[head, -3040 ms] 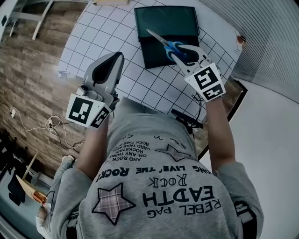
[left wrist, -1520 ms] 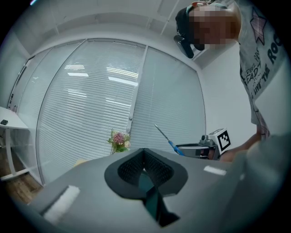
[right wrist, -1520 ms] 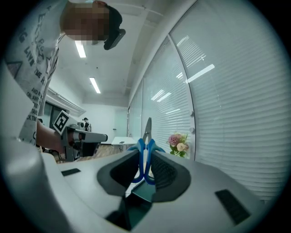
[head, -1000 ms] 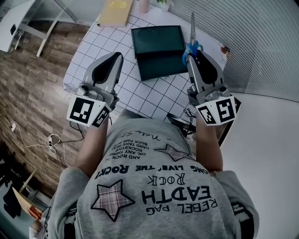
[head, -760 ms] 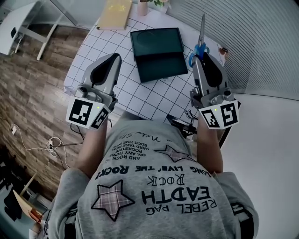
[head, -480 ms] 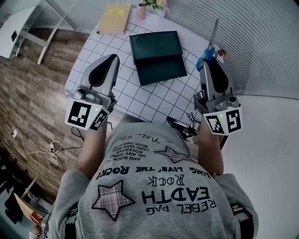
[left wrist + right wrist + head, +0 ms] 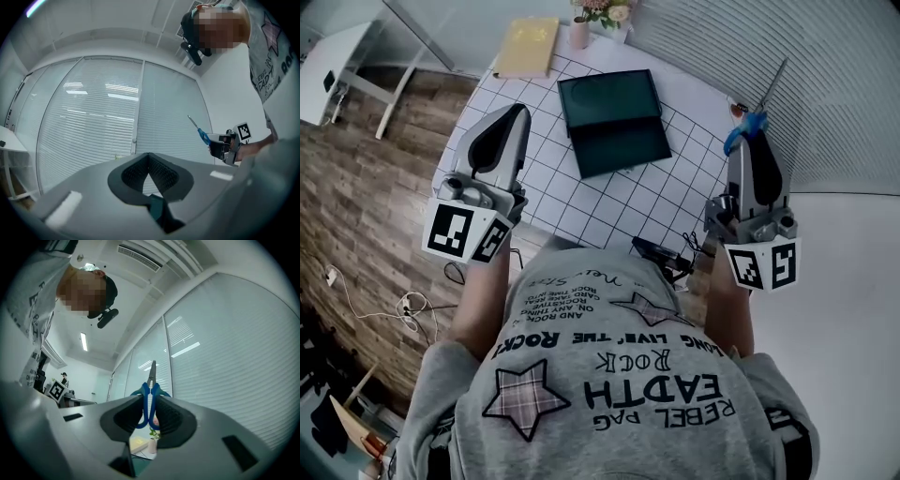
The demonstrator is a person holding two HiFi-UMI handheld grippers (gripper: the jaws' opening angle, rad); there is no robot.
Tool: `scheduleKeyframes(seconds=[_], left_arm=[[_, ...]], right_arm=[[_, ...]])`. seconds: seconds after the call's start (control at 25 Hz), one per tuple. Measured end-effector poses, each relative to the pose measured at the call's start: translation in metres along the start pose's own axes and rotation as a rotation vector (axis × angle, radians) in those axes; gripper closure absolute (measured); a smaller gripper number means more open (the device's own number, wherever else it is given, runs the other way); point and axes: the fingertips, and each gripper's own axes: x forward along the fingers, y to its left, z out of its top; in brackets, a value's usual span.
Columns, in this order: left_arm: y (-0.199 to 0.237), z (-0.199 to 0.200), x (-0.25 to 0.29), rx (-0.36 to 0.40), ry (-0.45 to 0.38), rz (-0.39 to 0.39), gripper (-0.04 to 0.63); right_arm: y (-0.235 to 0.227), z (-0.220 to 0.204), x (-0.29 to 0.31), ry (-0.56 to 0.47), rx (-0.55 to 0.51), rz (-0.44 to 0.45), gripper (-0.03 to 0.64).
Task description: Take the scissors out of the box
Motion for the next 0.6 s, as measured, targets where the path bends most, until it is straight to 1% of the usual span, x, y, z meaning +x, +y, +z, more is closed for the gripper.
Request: scheduleKeyframes(seconds=[0.12,0.28,0.6], left_arm=[[0.002,0.009,-0.001,0.0,-0.02,0.004,0.586],[0.005,0.021,0.0,0.018,-0.045,0.008,0.586],[0.011,0.026,-0.001,0.028,-0.051,0.018,0.586]], right_arm=[[-0.005,-0.002,-0.002,0.009,-0.016,-0.022,0.523],[-0.009,-0.006,-0.004,0.013,-0.003,-0.04,0.523],[-0.009,-0.006,-0.005,0.008,-0.006,-0.05,0.523]])
